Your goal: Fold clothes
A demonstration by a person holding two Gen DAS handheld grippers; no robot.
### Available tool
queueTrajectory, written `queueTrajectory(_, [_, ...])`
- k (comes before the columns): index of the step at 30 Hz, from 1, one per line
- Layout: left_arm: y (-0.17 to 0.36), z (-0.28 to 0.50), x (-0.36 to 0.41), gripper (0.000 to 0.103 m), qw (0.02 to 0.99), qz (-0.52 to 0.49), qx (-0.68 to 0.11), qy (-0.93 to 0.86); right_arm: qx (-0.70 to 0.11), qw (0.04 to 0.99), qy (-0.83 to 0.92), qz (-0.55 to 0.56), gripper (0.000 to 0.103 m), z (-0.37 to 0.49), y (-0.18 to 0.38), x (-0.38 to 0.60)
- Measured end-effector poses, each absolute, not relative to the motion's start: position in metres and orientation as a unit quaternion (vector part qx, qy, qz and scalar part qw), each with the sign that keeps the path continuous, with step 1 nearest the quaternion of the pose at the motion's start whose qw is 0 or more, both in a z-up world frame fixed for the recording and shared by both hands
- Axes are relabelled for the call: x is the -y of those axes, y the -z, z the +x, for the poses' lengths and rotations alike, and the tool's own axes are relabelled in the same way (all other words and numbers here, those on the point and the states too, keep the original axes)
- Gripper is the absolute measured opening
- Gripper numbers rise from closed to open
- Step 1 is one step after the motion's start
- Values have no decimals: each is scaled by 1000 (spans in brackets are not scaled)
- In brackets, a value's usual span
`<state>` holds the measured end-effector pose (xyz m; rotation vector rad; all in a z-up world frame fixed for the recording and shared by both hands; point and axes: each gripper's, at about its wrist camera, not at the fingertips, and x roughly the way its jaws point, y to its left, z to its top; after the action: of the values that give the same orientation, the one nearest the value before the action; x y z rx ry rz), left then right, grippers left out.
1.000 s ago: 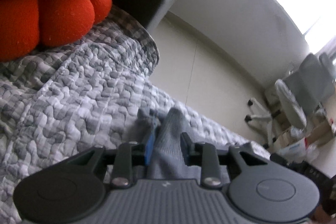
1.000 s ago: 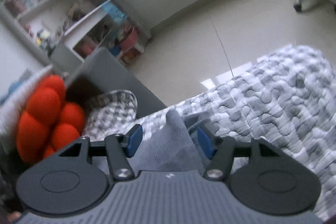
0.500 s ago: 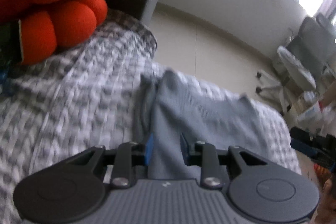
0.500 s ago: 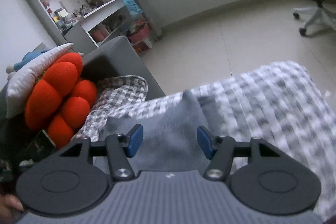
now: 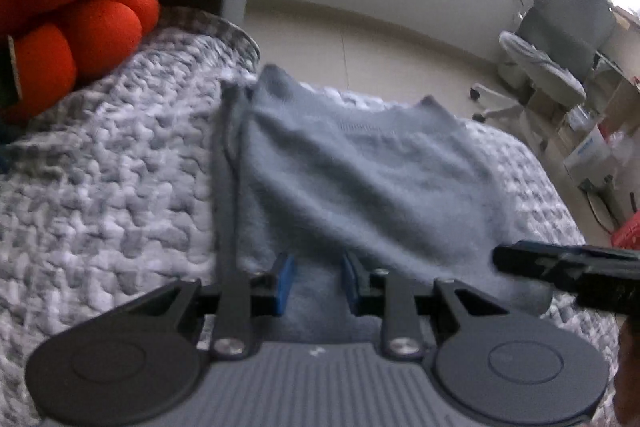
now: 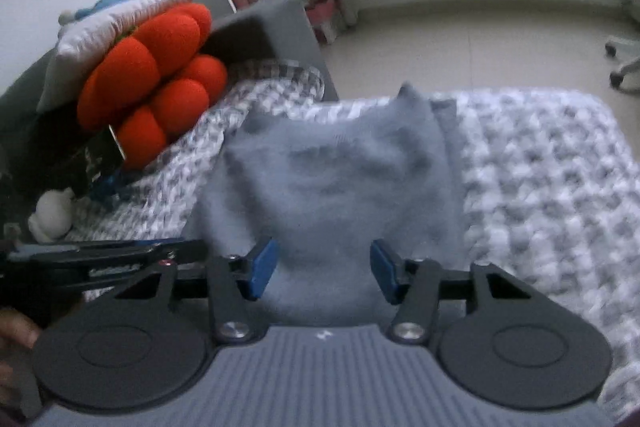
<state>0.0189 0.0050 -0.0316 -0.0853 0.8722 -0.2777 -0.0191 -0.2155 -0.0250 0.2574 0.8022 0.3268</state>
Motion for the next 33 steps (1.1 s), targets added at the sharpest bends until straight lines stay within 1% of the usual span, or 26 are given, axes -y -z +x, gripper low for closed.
queueTrajectory(2, [39, 22, 1, 27, 896, -17, -424, 132, -411, 891, -168, 97, 55, -14, 36, 203])
queueTrajectory(4, [42, 22, 3, 28, 897, -6, -421, 132, -428, 886, -162, 79, 51, -8, 45, 197])
queueTrajectory(7, [42, 20, -1, 29, 897, -5, -422, 133, -428, 885, -160, 85, 49, -3, 49, 201])
queueTrajectory(9, [40, 18, -7, 29, 895, -11, -425, 132, -426, 887, -150, 94, 36, -2, 49, 209])
queueTrajectory(10, [38, 17, -9, 29, 895, -14, -426, 132, -423, 889, -142, 100, 35, -1, 48, 214])
queueTrajectory(16, [25, 36, -10, 26, 907, -40, -400, 128, -404, 901, -98, 120, 35, 8, 43, 232])
queueTrajectory(17, [23, 42, -7, 26, 909, -40, -394, 131, -398, 904, -98, 119, 37, 11, 41, 229])
queueTrajectory(18, [24, 48, -4, 26, 910, -39, -392, 132, -391, 907, -101, 117, 39, 16, 39, 225])
queueTrajectory(23, [38, 67, 4, 26, 910, -25, -400, 106, -383, 912, -110, 95, 39, 37, 45, 200])
queueTrajectory(25, [41, 72, 5, 27, 912, -16, -398, 102, -381, 914, -110, 81, 39, 44, 49, 192])
queueTrajectory(28, [41, 77, 4, 29, 913, -10, -397, 98, -374, 920, -107, 56, 36, 50, 55, 187])
queueTrajectory(33, [41, 82, 3, 29, 912, -15, -398, 92, -357, 926, -93, 74, 35, 57, 57, 204])
